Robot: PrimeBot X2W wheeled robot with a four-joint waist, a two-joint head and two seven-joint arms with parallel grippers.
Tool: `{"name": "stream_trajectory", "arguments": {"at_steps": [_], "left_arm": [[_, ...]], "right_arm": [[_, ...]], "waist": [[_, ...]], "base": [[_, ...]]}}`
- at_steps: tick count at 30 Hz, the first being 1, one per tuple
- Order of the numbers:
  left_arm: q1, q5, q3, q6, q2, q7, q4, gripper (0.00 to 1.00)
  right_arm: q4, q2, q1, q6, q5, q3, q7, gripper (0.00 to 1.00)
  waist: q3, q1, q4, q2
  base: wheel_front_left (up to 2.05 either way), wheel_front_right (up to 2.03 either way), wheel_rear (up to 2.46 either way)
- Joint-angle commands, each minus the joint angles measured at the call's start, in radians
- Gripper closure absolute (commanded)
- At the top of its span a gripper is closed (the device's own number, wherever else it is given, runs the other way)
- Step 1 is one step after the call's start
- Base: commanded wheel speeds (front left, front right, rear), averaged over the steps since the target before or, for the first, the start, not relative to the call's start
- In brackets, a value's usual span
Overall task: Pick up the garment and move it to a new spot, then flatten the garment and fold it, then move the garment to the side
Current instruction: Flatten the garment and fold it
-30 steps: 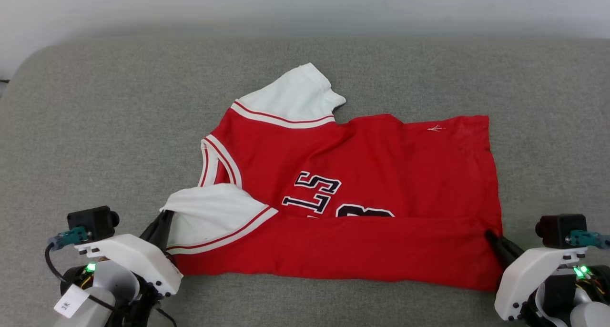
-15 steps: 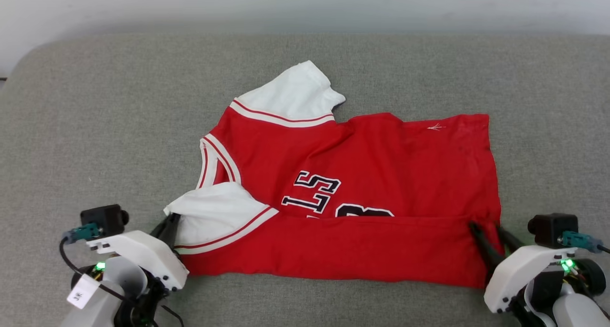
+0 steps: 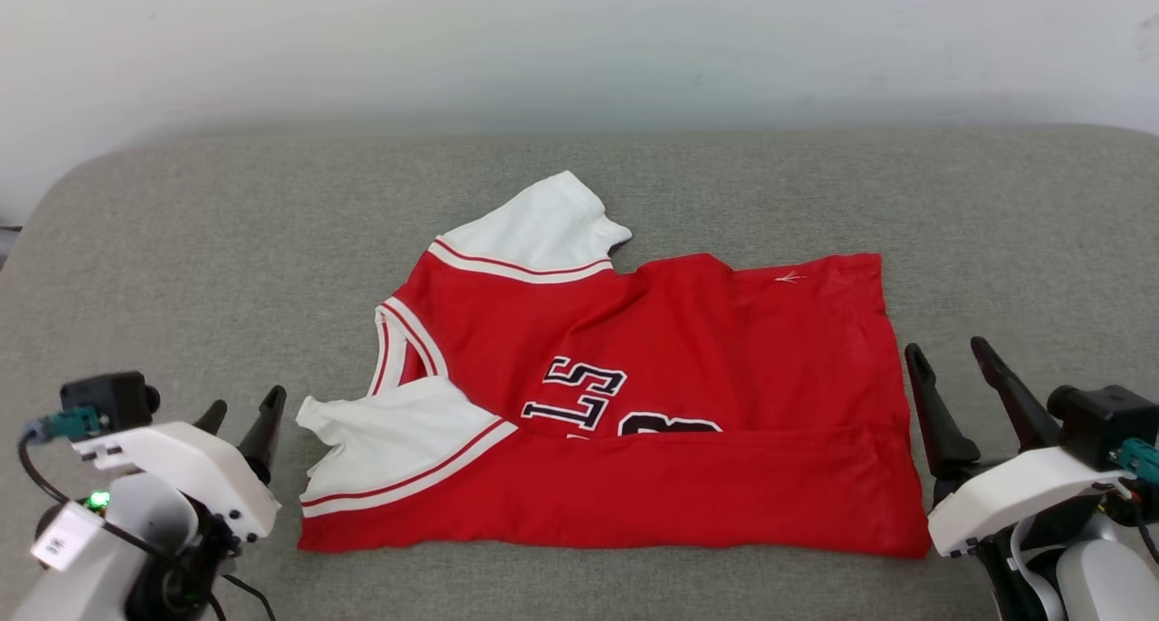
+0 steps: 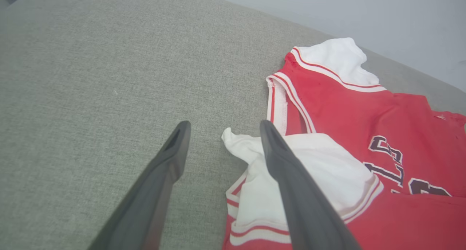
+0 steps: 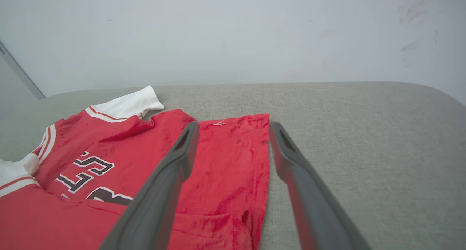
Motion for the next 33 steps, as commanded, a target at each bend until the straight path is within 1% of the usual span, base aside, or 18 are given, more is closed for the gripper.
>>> {"name": "stream_trajectory", "arguments": {"at_steps": [1,7,10,14,17,18,21,24,25,26,27,30,33], "left_arm": [[0.006,-0.005,0.003,0.003,0.007,0.009,-0.007,0.00],[0.010,-0.083,-0.001,0.031,0.088,0.228,-0.130,0.00],[0.016,-0.120,-0.019,0.057,0.129,0.356,-0.177,0.00],[0.026,-0.146,-0.043,0.099,0.162,0.475,-0.205,0.00],[0.038,-0.151,-0.061,0.126,0.164,0.518,-0.197,0.00],[0.043,-0.150,-0.074,0.137,0.152,0.528,-0.176,0.00],[0.057,-0.156,-0.098,0.123,0.133,0.544,-0.154,0.00],[0.065,-0.165,-0.127,0.105,0.097,0.555,-0.128,0.00],[0.068,-0.170,-0.136,0.099,0.086,0.561,-0.122,0.15],[0.069,-0.174,-0.140,0.088,0.076,0.560,-0.119,0.60],[0.066,-0.175,-0.140,0.079,0.068,0.549,-0.116,1.00],[0.052,-0.166,-0.136,0.059,0.060,0.522,-0.105,1.00],[0.036,-0.142,-0.125,0.047,0.075,0.483,-0.110,1.00]], "right_arm": [[-0.007,0.002,0.011,-0.002,-0.006,-0.005,-0.003,0.00],[-0.071,0.035,0.041,-0.002,-0.029,-0.036,0.023,0.00],[-0.091,0.051,0.047,-0.002,-0.035,-0.044,0.034,0.00],[-0.104,0.062,0.049,-0.002,-0.035,-0.051,0.041,0.00],[-0.106,0.071,0.045,-0.002,-0.031,-0.055,0.045,0.00],[-0.105,0.078,0.043,-0.002,-0.024,-0.058,0.046,0.00],[-0.105,0.082,0.042,-0.002,-0.021,-0.065,0.050,0.00],[-0.099,0.082,0.036,-0.002,-0.008,-0.084,0.059,0.00],[-0.099,0.079,0.034,-0.002,-0.006,-0.090,0.063,0.00],[-0.097,0.075,0.033,-0.002,-0.004,-0.100,0.068,0.00],[-0.097,0.072,0.033,-0.002,0.004,-0.106,0.075,0.00],[-0.094,0.056,0.037,-0.002,0.016,-0.129,0.100,0.00],[-0.091,0.035,0.043,-0.001,0.044,-0.144,0.163,0.00]], "waist": [[-0.002,0.0001,-0.003,-0.0001],[0.005,0.0001,-0.023,-0.0001],[0.018,0.0001,-0.035,-0.0001],[0.043,0.0001,-0.052,-0.0001],[0.062,0.0001,-0.064,-0.0001],[0.078,0.0001,-0.073,-0.0001],[0.090,0.0001,-0.078,-0.0001],[0.098,0.0001,-0.078,-0.0001],[0.100,0.0001,-0.078,-0.0001],[0.100,0.0001,-0.077,-0.0001],[0.101,0.0001,-0.076,-0.0001],[0.096,0.0001,-0.069,-0.0001],[0.082,0.0001,-0.061,-0.0001]], "base": [[0.00,0.00,0.00],[0.00,0.00,0.00],[0.00,0.00,0.00],[0.00,0.00,0.00],[0.00,0.00,0.00],[0.00,0.00,0.00],[0.00,0.00,0.00],[0.00,0.00,0.00],[0.00,0.00,0.00],[0.00,0.00,0.00],[0.00,0.00,0.00],[0.00,0.00,0.00],[0.00,0.00,0.00]]}}
